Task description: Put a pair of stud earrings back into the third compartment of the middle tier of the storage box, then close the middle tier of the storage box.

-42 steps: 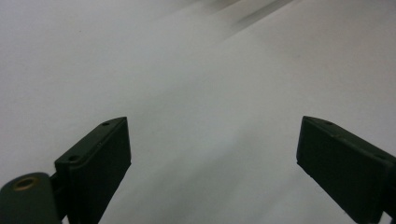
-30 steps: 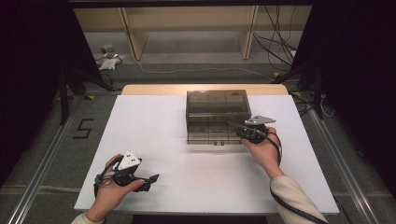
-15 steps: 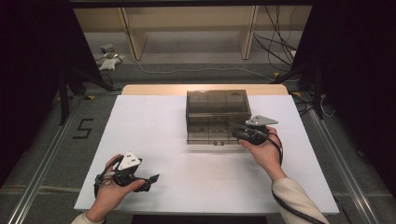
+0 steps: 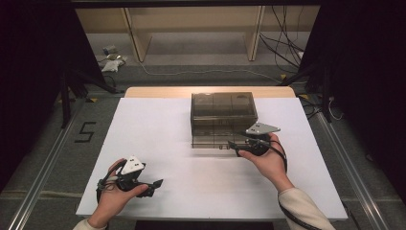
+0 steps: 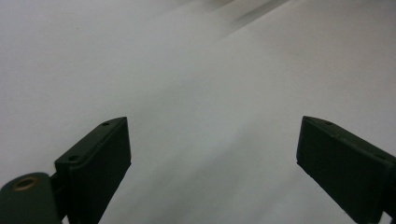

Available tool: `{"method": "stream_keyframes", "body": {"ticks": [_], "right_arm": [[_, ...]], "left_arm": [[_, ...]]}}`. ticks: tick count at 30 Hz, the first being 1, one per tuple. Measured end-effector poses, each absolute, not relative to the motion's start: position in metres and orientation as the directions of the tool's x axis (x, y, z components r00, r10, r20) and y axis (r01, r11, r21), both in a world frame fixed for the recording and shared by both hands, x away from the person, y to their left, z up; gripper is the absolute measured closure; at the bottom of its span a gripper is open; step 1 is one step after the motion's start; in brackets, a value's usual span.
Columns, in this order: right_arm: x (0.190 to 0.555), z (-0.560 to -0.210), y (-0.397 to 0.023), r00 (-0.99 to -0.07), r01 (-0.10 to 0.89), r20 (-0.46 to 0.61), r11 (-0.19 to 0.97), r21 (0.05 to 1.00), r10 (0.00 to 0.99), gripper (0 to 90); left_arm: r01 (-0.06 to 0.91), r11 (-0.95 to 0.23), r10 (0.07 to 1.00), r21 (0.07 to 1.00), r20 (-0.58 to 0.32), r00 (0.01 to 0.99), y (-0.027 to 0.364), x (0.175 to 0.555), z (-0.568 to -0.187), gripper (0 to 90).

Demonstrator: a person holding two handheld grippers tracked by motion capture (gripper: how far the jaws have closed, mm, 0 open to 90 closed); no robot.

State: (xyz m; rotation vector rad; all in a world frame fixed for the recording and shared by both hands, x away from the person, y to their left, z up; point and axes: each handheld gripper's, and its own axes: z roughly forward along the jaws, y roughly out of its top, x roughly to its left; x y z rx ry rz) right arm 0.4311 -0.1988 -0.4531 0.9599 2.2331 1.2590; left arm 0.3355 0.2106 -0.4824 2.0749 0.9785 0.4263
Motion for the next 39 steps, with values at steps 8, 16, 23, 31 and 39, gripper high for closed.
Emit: {"method": "stream_keyframes", "body": {"ticks": [8,16,23,31,39], "right_arm": [[0.426,-0.45,-0.192,-0.694,0.345,-0.022,0.36,0.867,0.72,31.9],[0.422,-0.451,-0.188,-0.703,0.354,-0.003,0.353,0.866,0.711,31.0],[0.419,-0.451,-0.187,-0.705,0.353,-0.003,0.355,0.866,0.709,29.8],[0.415,-0.452,-0.183,-0.716,0.335,0.001,0.343,0.878,0.698,35.4],[0.409,-0.455,-0.178,-0.736,0.383,0.044,0.363,0.849,0.675,82.4]], "left_arm": [[0.493,-0.388,0.759,0.778,-0.033,0.65,0.21,0.336,-0.482,10.1],[0.491,-0.389,0.758,0.779,-0.032,0.651,0.21,0.336,-0.482,10.1],[0.491,-0.392,0.759,0.778,-0.029,0.651,0.21,0.336,-0.482,10.1],[0.487,-0.397,0.754,0.778,-0.026,0.656,0.209,0.337,-0.481,10.1],[0.486,-0.389,0.754,0.783,-0.033,0.657,0.209,0.336,-0.481,10.2]]}}
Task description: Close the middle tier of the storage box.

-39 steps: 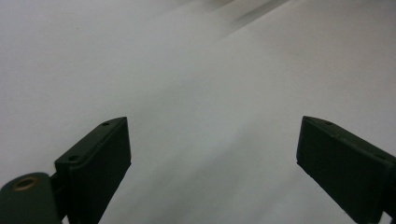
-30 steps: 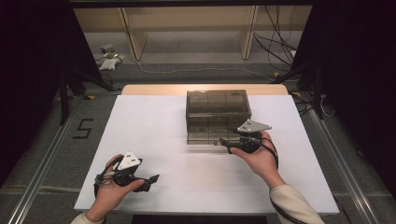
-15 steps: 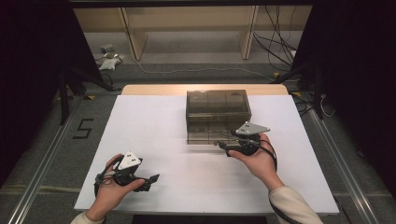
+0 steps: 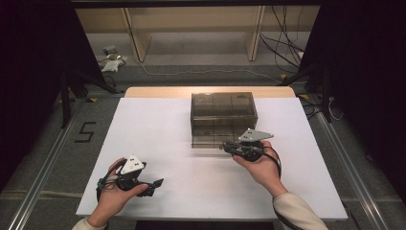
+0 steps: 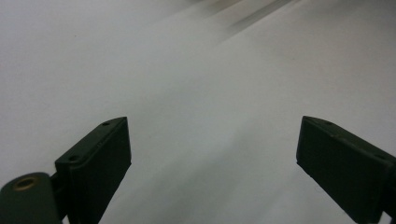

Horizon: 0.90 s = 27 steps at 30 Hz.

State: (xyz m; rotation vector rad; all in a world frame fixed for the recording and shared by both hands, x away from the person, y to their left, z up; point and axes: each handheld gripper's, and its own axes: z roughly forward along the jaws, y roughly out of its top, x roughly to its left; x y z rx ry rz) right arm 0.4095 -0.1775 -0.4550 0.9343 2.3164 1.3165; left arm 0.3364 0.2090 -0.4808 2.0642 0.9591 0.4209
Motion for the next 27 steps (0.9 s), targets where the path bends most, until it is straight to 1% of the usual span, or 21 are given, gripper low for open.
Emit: {"method": "stream_keyframes", "body": {"ticks": [1,2,7,10,16,27], "right_arm": [[0.409,-0.456,-0.178,-0.73,0.382,0.035,0.366,0.849,0.682,87.1],[0.408,-0.456,-0.178,-0.727,0.387,0.028,0.376,0.842,0.686,90.0],[0.408,-0.459,-0.181,-0.715,0.422,0.036,0.39,0.818,0.698,90.0],[0.409,-0.46,-0.182,-0.703,0.433,0.015,0.412,0.802,0.711,90.0],[0.412,-0.467,-0.187,-0.682,0.473,0.032,0.408,0.781,0.731,90.0],[0.414,-0.471,-0.188,-0.667,0.478,0.019,0.409,0.777,0.745,90.0]], "left_arm": [[0.486,-0.39,0.753,0.782,-0.033,0.657,0.209,0.336,-0.481,10.2],[0.483,-0.394,0.751,0.782,-0.029,0.659,0.209,0.337,-0.481,10.2],[0.488,-0.39,0.755,0.781,-0.032,0.655,0.208,0.338,-0.481,10.2],[0.488,-0.398,0.753,0.777,-0.027,0.657,0.207,0.337,-0.481,10.2],[0.49,-0.4,0.755,0.775,-0.025,0.655,0.207,0.337,-0.481,10.5],[0.492,-0.396,0.755,0.775,-0.03,0.655,0.207,0.338,-0.482,10.5]]}}
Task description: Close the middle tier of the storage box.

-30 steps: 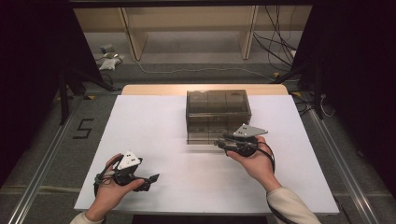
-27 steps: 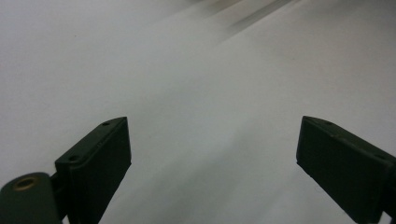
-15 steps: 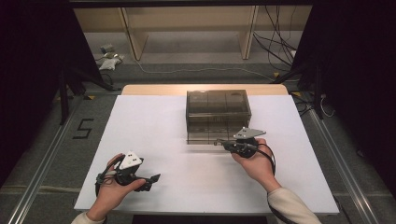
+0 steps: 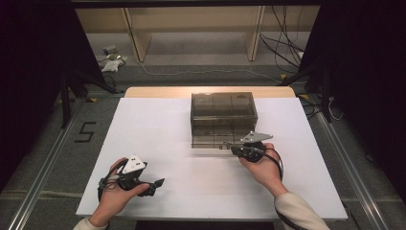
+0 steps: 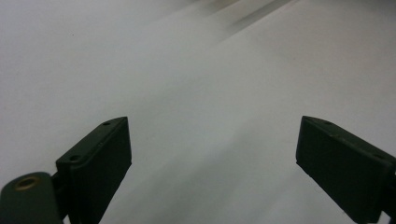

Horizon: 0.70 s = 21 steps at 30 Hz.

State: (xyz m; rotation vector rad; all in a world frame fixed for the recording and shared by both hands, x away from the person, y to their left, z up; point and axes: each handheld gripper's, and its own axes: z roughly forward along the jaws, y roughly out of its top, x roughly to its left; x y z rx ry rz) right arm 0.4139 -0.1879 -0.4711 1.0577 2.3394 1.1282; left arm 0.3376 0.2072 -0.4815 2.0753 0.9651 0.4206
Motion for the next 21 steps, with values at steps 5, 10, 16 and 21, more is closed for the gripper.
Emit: {"method": "stream_keyframes", "body": {"ticks": [5,10,16,21], "right_arm": [[0.4156,-0.4757,-0.1841,-0.663,0.476,0.007,0.414,0.776,0.749,90.0],[0.4151,-0.4749,-0.1838,-0.656,0.466,-0.003,0.409,0.785,0.754,90.0],[0.4169,-0.4732,-0.1842,-0.644,0.458,-0.01,0.396,0.796,0.765,90.0],[0.4183,-0.4742,-0.1848,-0.638,0.458,-0.012,0.392,0.797,0.77,90.0]], "left_arm": [[0.486,-0.397,0.752,0.779,-0.027,0.658,0.2076,0.3368,-0.4809,10.7],[0.487,-0.396,0.752,0.779,-0.029,0.658,0.2068,0.336,-0.4813,10.8],[0.489,-0.395,0.754,0.778,-0.029,0.656,0.2069,0.3364,-0.4816,10.8],[0.488,-0.4,0.753,0.776,-0.026,0.658,0.2065,0.3365,-0.4816,10.9]]}}
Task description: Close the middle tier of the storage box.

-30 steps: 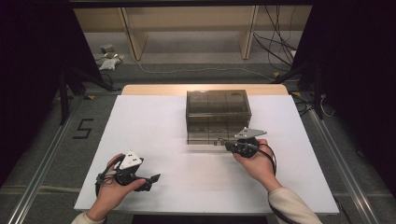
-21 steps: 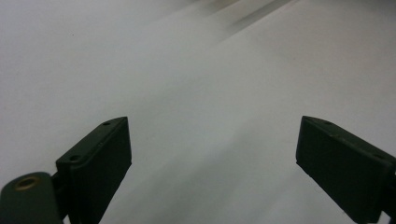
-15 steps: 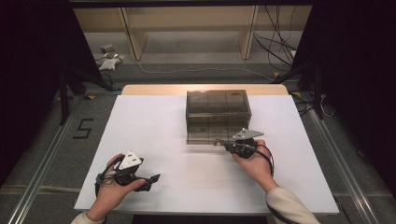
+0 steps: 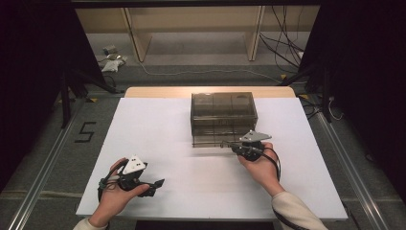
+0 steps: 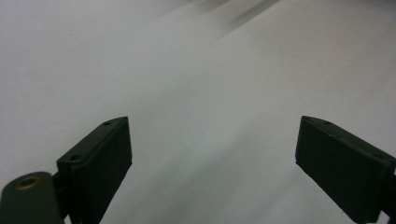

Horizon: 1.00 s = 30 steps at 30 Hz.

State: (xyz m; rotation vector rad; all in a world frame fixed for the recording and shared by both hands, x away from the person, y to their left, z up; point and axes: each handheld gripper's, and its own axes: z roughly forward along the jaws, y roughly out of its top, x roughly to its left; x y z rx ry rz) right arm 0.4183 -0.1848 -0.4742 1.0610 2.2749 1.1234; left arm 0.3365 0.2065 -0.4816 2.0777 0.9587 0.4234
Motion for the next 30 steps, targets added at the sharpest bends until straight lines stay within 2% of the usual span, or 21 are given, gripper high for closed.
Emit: {"method": "stream_keyframes", "body": {"ticks": [30], "right_arm": [[0.4251,-0.4772,-0.1809,-0.606,0.45,-0.022,0.366,0.814,0.795,90.0]], "left_arm": [[0.487,-0.402,0.752,0.776,-0.023,0.658,0.2063,0.3364,-0.4817,11.0]]}}
